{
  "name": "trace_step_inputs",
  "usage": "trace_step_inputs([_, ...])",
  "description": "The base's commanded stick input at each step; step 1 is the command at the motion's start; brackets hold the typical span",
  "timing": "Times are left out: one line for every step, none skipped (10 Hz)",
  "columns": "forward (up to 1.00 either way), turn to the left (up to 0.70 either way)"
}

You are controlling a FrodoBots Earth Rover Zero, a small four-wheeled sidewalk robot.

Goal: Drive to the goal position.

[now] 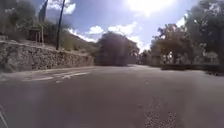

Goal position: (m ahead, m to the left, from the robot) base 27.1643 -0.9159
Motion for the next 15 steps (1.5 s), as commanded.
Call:
trace_step_inputs([0.50, -0.25])
trace_step_inputs([0.50, 0.00])
trace_step_inputs([0.50, 0.00])
trace_step_inputs([0.50, 0.00])
trace_step_inputs([0.50, 0.00])
trace_step_inputs([0.50, 0.00])
trace_step_inputs([0.50, 0.00])
trace_step_inputs([0.50, 0.00])
trace_step_inputs([0.50, 0.00])
trace_step_inputs([0.50, 0.00])
trace_step_inputs([0.50, 0.00])
trace_step_inputs([0.50, 0.00])
trace_step_inputs([0.50, 0.00])
trace_step_inputs([0.50, 0.00])
trace_step_inputs([0.50, 0.00])
